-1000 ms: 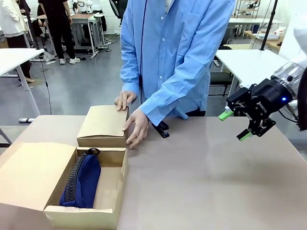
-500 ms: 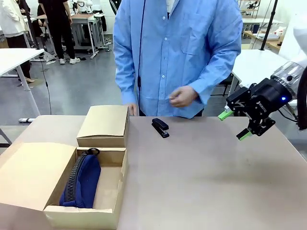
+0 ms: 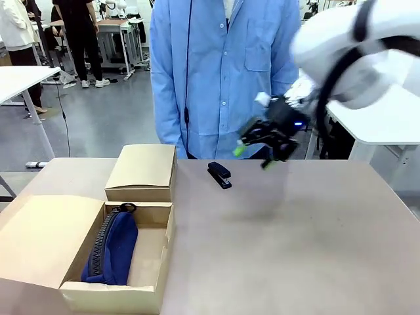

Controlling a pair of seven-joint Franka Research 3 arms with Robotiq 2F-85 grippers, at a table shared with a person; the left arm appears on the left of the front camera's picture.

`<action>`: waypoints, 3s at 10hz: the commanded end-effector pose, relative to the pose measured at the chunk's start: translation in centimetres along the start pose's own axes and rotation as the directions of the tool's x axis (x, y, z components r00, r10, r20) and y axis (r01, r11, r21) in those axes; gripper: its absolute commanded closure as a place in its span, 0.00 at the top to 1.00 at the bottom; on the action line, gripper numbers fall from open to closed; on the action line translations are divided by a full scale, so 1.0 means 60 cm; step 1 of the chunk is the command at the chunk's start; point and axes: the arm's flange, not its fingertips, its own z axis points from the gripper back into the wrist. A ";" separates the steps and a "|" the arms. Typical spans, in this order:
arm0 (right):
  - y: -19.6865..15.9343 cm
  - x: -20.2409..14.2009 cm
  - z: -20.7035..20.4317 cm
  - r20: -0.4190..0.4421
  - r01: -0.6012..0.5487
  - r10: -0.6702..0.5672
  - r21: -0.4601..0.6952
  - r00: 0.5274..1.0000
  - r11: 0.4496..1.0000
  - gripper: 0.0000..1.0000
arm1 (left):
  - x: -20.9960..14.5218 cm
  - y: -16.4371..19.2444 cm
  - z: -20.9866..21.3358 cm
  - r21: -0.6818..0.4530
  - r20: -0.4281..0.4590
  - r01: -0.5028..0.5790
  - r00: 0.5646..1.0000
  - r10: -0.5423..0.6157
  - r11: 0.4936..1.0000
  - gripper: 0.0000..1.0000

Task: Place items inside the box.
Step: Pick up a Pencil pouch or Stapler and place it inside the Mailer Box closest to the robot.

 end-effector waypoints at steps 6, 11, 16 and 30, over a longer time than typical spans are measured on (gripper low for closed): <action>-0.028 0.080 -0.116 -0.021 -0.086 0.084 -0.130 0.996 0.988 1.00 | 0.001 -0.002 -0.001 -0.020 0.021 0.020 1.000 -0.020 1.000 1.00; -0.033 0.176 -0.180 0.085 -0.122 0.151 -0.274 0.985 0.954 1.00 | 0.001 -0.002 -0.001 -0.020 0.021 0.020 1.000 -0.020 1.000 1.00; -0.024 0.222 -0.241 0.011 -0.185 0.204 -0.376 0.979 0.908 1.00 | 0.001 -0.002 -0.001 -0.020 0.021 0.020 1.000 -0.020 1.000 1.00; -0.020 0.207 -0.248 -0.079 -0.262 0.251 -0.372 0.965 0.890 0.00 | 0.001 -0.002 -0.001 -0.020 0.021 0.020 1.000 -0.020 1.000 1.00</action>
